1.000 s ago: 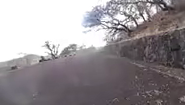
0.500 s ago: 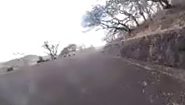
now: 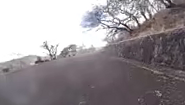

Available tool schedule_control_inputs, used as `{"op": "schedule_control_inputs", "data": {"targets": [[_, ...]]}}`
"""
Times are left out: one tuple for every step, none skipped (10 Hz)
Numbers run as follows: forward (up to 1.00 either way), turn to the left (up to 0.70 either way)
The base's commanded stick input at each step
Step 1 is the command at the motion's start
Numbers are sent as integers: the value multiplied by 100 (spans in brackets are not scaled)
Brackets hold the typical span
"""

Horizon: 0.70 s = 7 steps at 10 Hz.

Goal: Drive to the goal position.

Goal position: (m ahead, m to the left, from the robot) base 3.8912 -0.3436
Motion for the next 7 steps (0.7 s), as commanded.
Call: {"op": "schedule_control_inputs", "data": {"targets": [[70, 0], [70, 0], [70, 0], [70, 0], [70, 0], [70, 0], [70, 0]]}}
